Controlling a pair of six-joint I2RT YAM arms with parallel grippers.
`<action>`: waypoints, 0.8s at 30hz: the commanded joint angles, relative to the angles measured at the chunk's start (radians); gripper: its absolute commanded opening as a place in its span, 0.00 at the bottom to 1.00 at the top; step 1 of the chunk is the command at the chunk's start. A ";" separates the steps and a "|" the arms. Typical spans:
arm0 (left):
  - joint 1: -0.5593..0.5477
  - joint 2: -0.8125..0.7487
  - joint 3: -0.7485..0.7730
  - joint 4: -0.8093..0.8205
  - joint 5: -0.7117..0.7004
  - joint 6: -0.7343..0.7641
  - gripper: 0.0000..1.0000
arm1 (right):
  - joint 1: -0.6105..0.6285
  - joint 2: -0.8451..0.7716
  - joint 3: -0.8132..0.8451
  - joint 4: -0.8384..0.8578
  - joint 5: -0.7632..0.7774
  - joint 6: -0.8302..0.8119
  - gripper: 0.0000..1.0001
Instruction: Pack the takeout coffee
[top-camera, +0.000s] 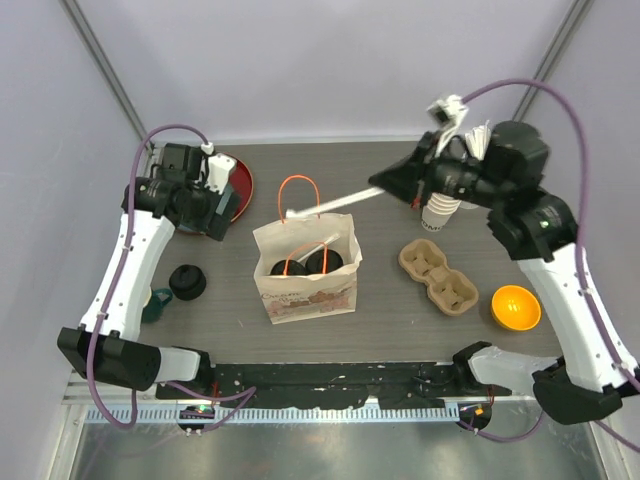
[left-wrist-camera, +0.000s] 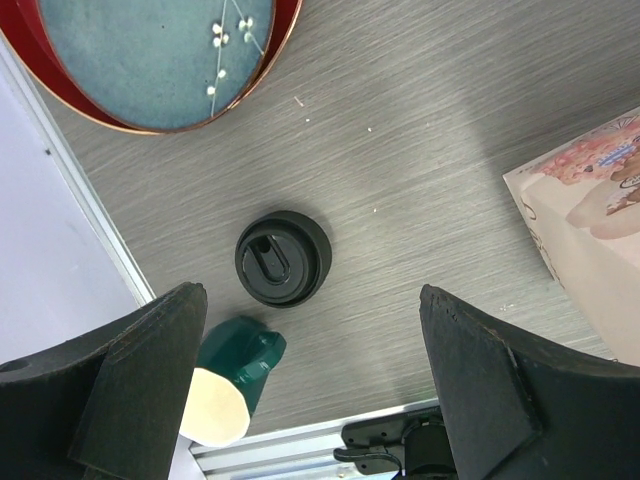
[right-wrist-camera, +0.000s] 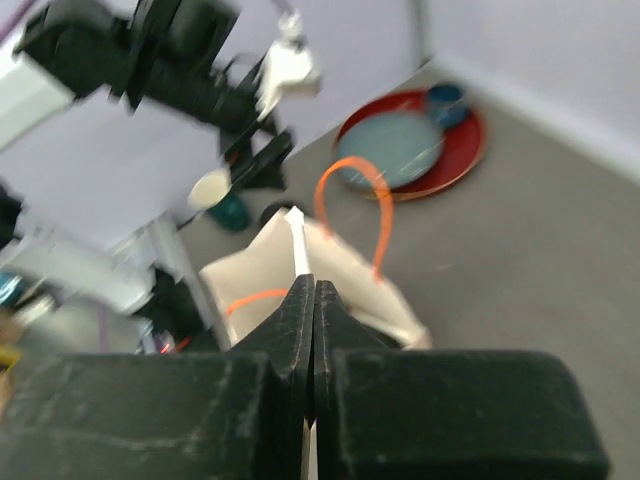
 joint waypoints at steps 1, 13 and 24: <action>0.027 -0.038 -0.009 0.027 0.026 -0.015 0.92 | 0.124 0.023 -0.064 -0.020 -0.059 -0.034 0.01; 0.040 -0.034 -0.009 0.024 0.036 -0.012 0.92 | 0.314 0.287 0.019 -0.101 0.179 -0.111 0.01; 0.043 -0.026 -0.011 0.024 0.046 -0.011 0.92 | 0.345 0.347 0.145 -0.122 0.316 -0.114 0.86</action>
